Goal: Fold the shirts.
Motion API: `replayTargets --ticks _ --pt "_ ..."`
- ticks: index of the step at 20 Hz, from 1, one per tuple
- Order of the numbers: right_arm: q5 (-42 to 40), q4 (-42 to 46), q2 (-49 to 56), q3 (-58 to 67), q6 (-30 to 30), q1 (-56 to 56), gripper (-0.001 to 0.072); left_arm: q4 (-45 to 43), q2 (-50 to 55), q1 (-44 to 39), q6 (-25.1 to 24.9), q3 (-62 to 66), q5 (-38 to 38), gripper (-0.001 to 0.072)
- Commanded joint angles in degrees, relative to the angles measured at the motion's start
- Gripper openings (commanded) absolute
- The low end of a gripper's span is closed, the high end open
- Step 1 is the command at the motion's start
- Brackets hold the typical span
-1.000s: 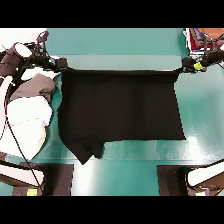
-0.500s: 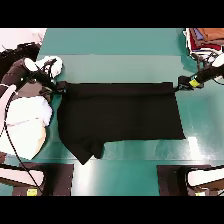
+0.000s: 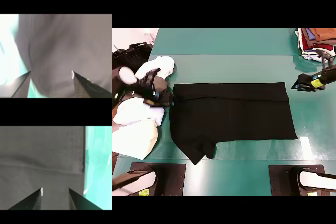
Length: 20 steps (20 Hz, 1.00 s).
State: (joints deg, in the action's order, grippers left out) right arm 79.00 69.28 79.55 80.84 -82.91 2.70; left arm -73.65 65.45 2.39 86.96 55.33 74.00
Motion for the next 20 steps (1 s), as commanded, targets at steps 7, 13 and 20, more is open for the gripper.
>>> replayTargets --ticks 7,13,20 --pt "2.3 -0.3 -8.2 -0.2 0.0 0.1 0.0381 10.2 -22.0 0.0 4.8 -32.8 -1.5 0.0601" --pt "3.0 -0.3 -9.8 -0.2 0.0 0.1 0.0381 17.4 -22.0 0.0 4.1 -36.6 -10.0 0.0601" --pt "5.5 -0.2 -10.0 -0.2 0.0 0.2 0.0381 17.4 -22.0 0.0 3.6 -37.7 -9.8 0.0548"
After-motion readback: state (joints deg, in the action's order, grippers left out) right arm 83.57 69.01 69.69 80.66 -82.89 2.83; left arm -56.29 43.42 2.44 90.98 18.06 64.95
